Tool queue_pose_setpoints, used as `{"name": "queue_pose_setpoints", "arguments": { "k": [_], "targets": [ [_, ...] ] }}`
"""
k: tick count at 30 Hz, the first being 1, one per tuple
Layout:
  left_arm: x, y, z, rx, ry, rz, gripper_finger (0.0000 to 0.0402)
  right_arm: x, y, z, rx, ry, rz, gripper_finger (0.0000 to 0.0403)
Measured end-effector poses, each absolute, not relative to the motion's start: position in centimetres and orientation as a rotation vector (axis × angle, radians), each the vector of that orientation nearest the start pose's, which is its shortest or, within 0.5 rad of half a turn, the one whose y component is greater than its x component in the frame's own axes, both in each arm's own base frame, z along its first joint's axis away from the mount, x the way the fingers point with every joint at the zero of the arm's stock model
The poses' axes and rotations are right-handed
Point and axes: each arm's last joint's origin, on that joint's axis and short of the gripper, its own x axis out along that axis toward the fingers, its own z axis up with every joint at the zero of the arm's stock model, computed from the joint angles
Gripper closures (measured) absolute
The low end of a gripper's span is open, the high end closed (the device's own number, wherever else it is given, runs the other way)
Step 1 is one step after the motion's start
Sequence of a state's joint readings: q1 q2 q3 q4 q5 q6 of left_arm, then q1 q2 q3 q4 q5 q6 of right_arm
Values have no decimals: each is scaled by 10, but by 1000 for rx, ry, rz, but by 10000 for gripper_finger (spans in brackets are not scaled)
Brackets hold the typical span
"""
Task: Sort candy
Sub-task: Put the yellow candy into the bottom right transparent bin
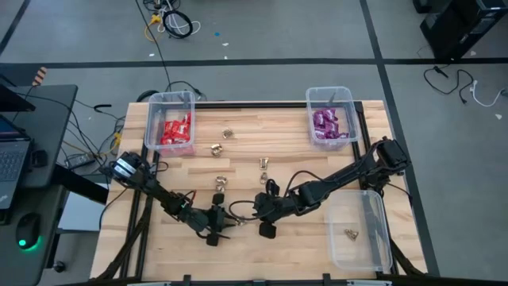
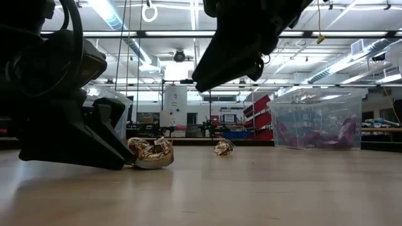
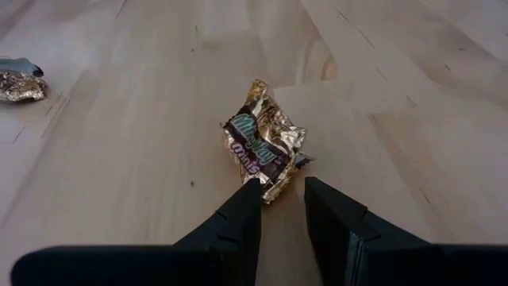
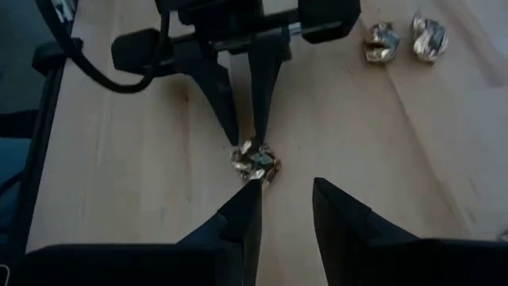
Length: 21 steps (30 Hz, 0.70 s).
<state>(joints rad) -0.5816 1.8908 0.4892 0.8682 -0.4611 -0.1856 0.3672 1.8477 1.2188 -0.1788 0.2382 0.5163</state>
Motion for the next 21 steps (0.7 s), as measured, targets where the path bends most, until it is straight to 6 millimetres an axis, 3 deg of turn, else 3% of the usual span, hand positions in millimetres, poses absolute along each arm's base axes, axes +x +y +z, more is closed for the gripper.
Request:
{"name": "queue_pose_setpoints", "arguments": {
  "k": [21],
  "targets": [
    [245,-143,75,94,461,-24,300,361,139,175,131,680,12,254]
  ]
}}
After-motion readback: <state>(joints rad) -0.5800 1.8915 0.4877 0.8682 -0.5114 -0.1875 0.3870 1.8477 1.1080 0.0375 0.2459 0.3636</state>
